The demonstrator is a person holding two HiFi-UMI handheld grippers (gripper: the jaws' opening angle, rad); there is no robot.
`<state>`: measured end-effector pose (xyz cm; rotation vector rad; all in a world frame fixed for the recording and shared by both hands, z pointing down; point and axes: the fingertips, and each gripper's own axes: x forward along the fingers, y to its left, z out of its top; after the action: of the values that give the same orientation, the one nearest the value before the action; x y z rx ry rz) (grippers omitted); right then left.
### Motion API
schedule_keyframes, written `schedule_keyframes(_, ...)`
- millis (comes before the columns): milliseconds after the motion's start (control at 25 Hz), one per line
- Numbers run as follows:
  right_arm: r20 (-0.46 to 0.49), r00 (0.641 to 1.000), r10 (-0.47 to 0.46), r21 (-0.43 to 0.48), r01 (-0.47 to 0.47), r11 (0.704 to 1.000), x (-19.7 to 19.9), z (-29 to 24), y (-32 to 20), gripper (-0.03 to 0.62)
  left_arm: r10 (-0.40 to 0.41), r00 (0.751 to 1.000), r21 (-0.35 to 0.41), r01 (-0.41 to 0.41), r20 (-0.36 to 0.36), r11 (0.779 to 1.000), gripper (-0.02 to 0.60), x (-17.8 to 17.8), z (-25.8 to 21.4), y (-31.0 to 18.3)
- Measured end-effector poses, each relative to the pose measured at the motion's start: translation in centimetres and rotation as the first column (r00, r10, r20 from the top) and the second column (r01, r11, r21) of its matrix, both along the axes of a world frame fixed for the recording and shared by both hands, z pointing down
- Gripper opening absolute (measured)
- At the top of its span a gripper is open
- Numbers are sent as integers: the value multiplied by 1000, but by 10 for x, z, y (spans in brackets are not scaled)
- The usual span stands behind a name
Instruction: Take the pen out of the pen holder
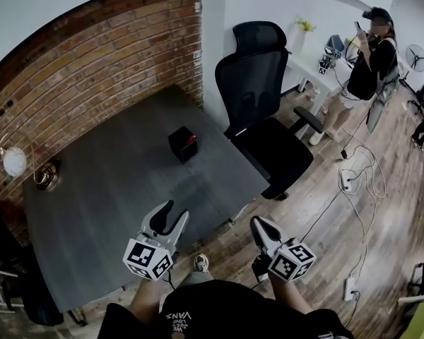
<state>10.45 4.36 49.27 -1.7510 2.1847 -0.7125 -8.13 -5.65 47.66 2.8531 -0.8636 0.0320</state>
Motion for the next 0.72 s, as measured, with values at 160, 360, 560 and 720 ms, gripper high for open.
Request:
schedule_keyframes(160, -12, 1000, 23, -7, -23, 1000, -4, -5, -24, 0, 19, 1000, 7, -19, -10, 1000, 204, -3, -4, -28)
schedule_keyframes(360, -9, 999, 33, -8, -33, 999, -10, -2, -52, 0, 28, 1000, 14, -27, -10, 1000, 204, -11, -7, -59)
schedule_keyframes(560, 2, 999, 46, -11, -46, 999, -15, -1, -76, 0, 38, 999, 18, -38, 0, 999, 204, -13, -3, -88)
schedule_keyframes(720, 15, 999, 47, -18, -47, 999, -11, 4, -89, 0, 40, 999, 9, -40, 11, 999, 204, -6, 2, -105)
